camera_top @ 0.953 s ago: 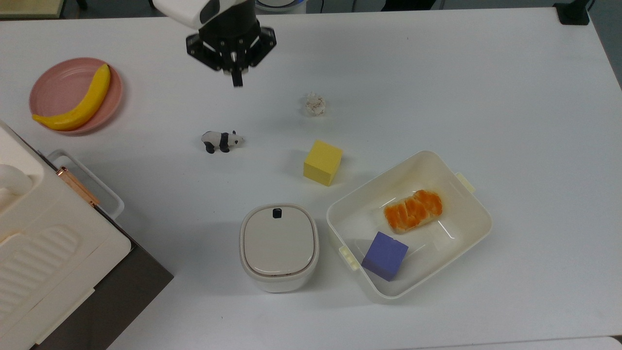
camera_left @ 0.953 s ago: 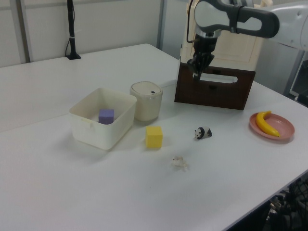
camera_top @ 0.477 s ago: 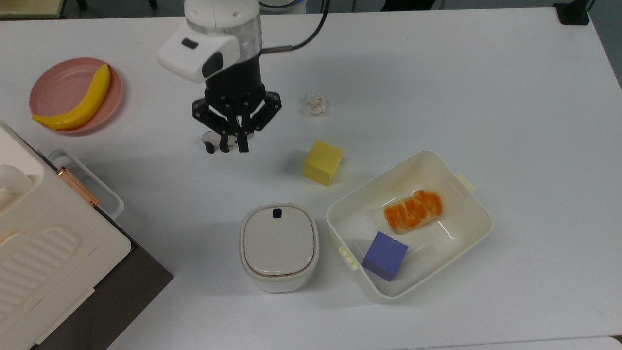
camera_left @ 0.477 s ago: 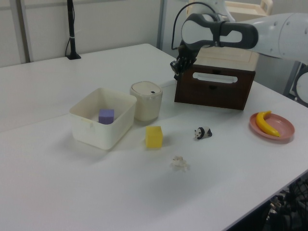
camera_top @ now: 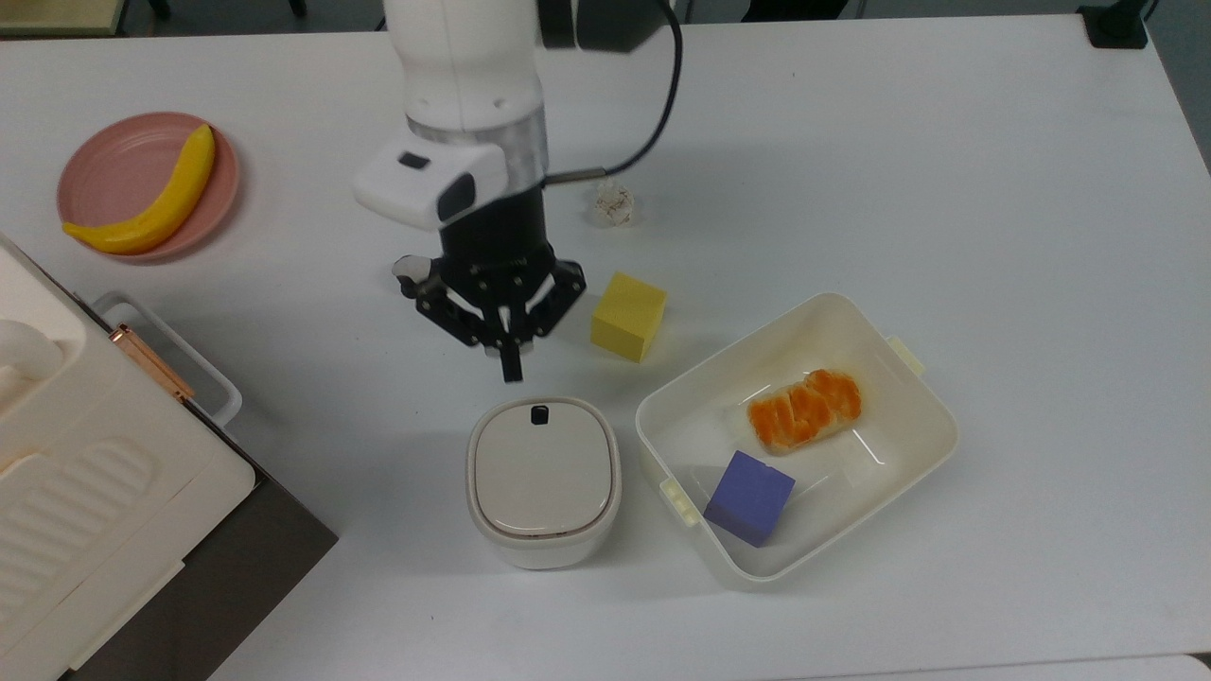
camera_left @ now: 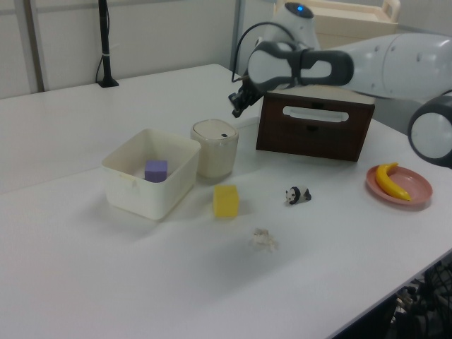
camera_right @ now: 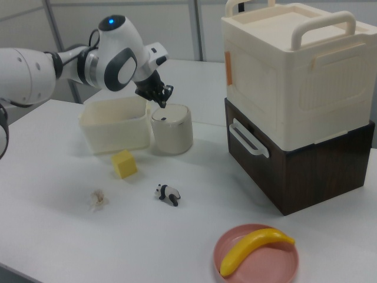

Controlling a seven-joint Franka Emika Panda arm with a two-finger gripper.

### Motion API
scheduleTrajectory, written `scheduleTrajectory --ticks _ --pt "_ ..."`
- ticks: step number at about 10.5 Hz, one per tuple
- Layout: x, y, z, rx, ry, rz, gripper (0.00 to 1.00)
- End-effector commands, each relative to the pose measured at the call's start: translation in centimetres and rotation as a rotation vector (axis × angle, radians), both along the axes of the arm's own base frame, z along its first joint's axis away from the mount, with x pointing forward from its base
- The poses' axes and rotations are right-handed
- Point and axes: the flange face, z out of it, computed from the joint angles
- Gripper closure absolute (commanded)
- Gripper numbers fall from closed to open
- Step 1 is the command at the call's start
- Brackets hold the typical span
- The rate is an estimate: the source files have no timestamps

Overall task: Open the trash can
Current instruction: 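Lower the gripper onto the lid's front edge and grip it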

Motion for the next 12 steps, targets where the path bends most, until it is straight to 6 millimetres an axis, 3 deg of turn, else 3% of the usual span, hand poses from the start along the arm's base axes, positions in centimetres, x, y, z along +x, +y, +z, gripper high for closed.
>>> scheduleTrajectory --ticks 1,3,7,10,12 --pt "1.7 1.6 -3.3 0.005 -0.052 0.012 1.00" --pt "2.3 1.7 -5.5 0.000 -0.051 0.010 1.00" --pt "2.0 1.6 -5.4 -0.006 -0.037 0.016 1.00" --pt "1.7 1.5 -7.3 -0.017 0.013 0.024 1.00" --pt "1.5 1.1 -5.6 -0.004 0.012 0.011 1.00"
